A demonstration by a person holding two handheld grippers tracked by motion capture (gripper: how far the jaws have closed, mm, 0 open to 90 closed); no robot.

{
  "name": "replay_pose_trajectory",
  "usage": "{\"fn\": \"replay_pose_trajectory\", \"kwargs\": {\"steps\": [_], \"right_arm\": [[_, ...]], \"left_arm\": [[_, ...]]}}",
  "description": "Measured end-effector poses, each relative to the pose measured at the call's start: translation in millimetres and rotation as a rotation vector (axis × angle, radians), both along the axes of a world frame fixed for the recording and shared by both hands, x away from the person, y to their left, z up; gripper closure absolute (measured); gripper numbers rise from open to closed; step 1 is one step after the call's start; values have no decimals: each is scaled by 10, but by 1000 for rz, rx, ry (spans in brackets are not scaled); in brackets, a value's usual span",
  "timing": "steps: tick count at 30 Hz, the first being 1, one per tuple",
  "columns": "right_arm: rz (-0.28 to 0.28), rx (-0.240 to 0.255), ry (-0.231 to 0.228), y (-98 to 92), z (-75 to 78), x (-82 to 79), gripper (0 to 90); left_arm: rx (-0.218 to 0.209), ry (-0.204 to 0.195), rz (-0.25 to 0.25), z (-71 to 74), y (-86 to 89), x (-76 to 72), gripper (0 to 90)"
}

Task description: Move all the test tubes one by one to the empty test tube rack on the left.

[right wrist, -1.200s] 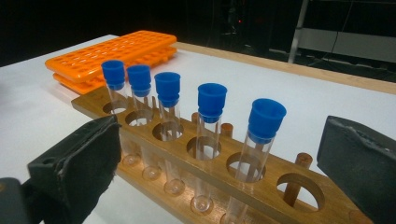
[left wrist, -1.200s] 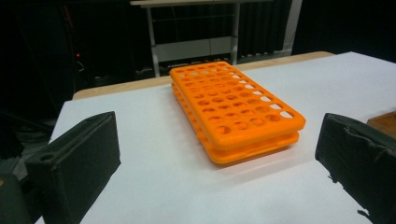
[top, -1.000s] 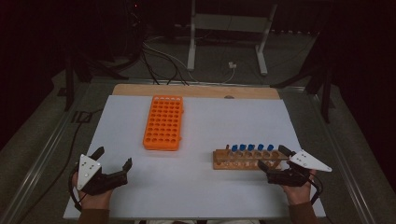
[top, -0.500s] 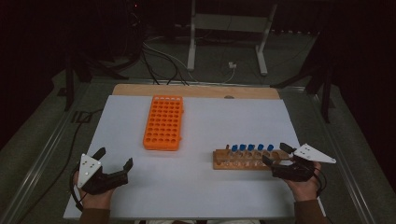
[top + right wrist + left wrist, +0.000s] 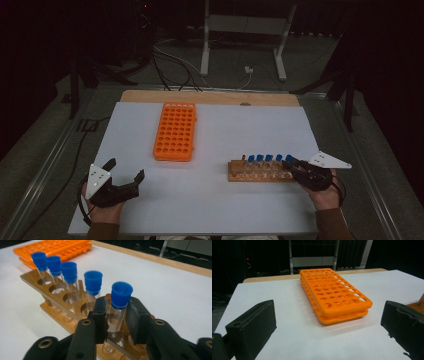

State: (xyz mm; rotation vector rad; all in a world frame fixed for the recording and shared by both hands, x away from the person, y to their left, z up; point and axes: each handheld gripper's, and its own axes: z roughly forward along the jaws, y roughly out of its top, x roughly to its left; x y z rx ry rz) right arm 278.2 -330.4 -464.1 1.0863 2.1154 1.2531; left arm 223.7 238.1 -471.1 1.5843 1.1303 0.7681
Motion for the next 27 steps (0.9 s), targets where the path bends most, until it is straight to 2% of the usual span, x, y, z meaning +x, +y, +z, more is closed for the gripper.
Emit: {"fn": "replay_pose_trajectory", "kwargs": {"steps": [8,16,20,27], "right_arm": [[-3,-12,-9,24,-1,-10,752],[9,4,-7,13,11,-15,766],[8,26,-22,-8,75,-32,767],[16,25,-41,-5,196,-49,767]], "left_arm": [[-3,7,-5,-8,-13,10,9],[-13,6,-18,-5,-16,9,9],[-20,9,-25,-6,-16,10,14],[-33,6,-30,7,-26,7,13]]}}
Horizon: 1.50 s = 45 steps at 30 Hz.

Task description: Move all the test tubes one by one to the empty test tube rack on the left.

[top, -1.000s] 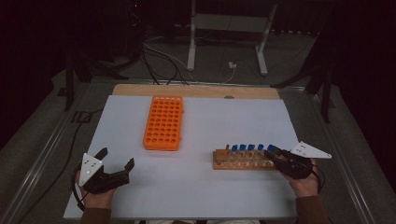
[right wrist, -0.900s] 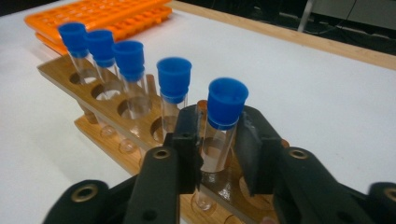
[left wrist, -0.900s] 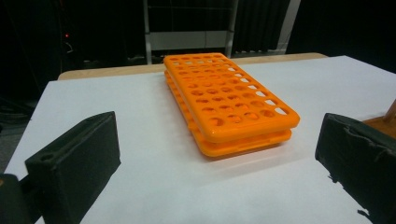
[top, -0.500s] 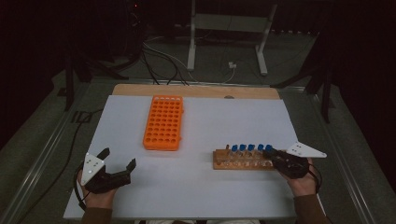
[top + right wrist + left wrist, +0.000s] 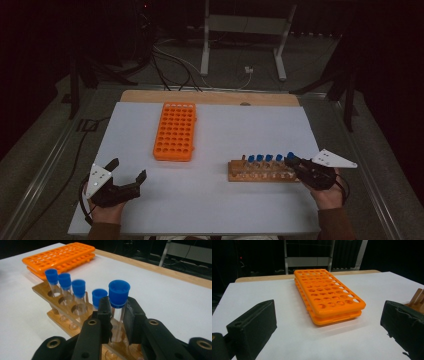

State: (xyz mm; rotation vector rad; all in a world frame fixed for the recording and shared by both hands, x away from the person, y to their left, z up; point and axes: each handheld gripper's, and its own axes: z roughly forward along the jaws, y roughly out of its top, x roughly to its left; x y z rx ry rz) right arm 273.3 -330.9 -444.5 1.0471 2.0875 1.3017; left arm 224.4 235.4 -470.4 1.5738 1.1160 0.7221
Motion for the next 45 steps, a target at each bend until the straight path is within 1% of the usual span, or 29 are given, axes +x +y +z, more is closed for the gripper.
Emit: {"fn": "replay_pose_trajectory", "kwargs": {"steps": [2,6,8,9,13,17,21,22,24,28,30,33,34,36,38,40,44,45], "right_arm": [[4,1,-2,2,40,-8,767],[6,-4,-24,1,133,-21,767],[7,-5,-29,0,159,-21,767],[5,-2,-32,1,209,-19,767],[14,-1,-47,17,311,-33,767],[22,-21,-68,58,383,-63,768],[35,-4,-81,62,448,-102,767],[35,-4,-81,62,448,-102,767],[54,0,-80,88,470,-126,767],[74,2,-77,138,488,-139,767],[89,18,-73,154,494,-143,767],[106,32,-63,196,496,-143,767],[114,39,-61,212,497,-141,767],[128,55,-58,254,499,-131,767],[144,69,-53,315,497,-113,767],[160,74,-47,383,489,-90,767],[188,95,-39,492,477,-39,767],[193,100,-39,516,475,-27,767]], "left_arm": [[-1,4,-4,9,-12,7,14],[13,9,-22,34,-56,22,13],[14,10,-26,42,-66,23,13],[10,10,-31,50,-76,27,13],[8,13,-51,81,-116,38,14],[11,9,-67,114,-168,40,14],[18,0,-70,141,-191,31,27],[18,-5,-70,153,-198,26,27],[10,-14,-78,188,-222,28,33],[11,-15,-85,207,-259,53,37],[10,-12,-93,211,-283,72,37],[18,-10,-107,213,-317,93,35],[30,-13,-105,216,-346,101,29],[38,-12,-104,218,-360,106,18],[40,-7,-113,227,-394,123,16],[40,-7,-116,231,-407,130,15],[43,-17,-137,266,-470,159,15],[40,-29,-142,276,-484,166,15]]}}
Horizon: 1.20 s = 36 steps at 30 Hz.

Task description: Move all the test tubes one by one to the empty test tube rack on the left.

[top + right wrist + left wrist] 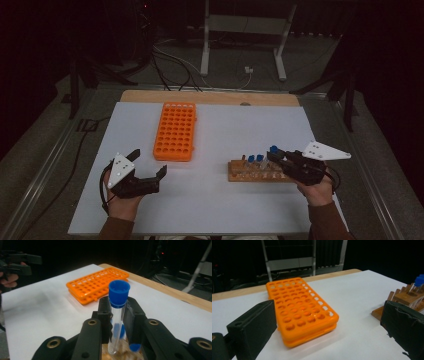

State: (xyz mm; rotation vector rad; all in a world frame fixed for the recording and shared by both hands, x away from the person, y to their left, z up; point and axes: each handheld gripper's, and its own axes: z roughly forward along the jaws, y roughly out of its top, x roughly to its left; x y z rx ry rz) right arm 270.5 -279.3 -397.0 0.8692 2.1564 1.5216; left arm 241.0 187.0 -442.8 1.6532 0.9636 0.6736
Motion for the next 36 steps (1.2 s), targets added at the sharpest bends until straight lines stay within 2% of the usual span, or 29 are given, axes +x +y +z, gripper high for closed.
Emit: {"fn": "replay_pose_trajectory", "kwargs": {"steps": [1,6,15,23,31,36], "right_arm": [[6,4,0,22,0,10,767],[31,21,10,126,-9,58,767],[71,25,14,323,11,107,767],[89,21,19,504,52,197,767],[98,28,29,647,53,292,767],[102,15,46,741,39,365,767]], "left_arm": [[-8,-16,-8,25,-21,21,15],[-33,-30,-33,77,-87,67,15],[-49,-13,-68,136,-256,117,15],[-64,-14,-137,233,-469,197,18],[-62,-10,-180,245,-629,265,35],[-68,-5,-200,250,-741,330,43]]}}
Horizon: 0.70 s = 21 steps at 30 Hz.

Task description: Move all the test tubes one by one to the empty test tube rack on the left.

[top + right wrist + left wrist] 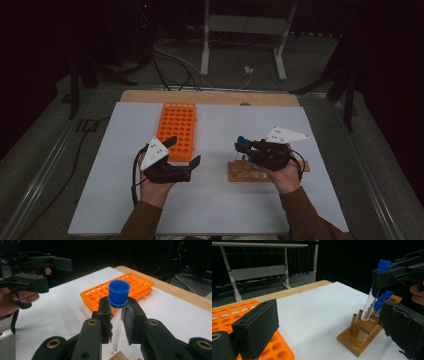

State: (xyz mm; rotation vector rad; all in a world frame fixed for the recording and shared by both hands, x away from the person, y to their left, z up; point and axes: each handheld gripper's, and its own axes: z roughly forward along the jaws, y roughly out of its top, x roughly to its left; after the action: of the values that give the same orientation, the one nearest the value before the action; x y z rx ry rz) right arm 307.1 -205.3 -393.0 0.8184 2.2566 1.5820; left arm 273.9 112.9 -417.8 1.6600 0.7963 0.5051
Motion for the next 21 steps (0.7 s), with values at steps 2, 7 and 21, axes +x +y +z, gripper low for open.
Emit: {"fn": "replay_pose_trajectory", "kwargs": {"steps": [2,7,21], "right_arm": [[0,-1,2,24,2,18,767],[3,-7,5,87,8,58,767],[19,-1,18,243,-19,112,767]], "left_arm": [[1,2,-3,0,-21,11,46],[10,11,-27,-8,-138,60,54],[49,33,-123,-45,-452,153,174]]}}
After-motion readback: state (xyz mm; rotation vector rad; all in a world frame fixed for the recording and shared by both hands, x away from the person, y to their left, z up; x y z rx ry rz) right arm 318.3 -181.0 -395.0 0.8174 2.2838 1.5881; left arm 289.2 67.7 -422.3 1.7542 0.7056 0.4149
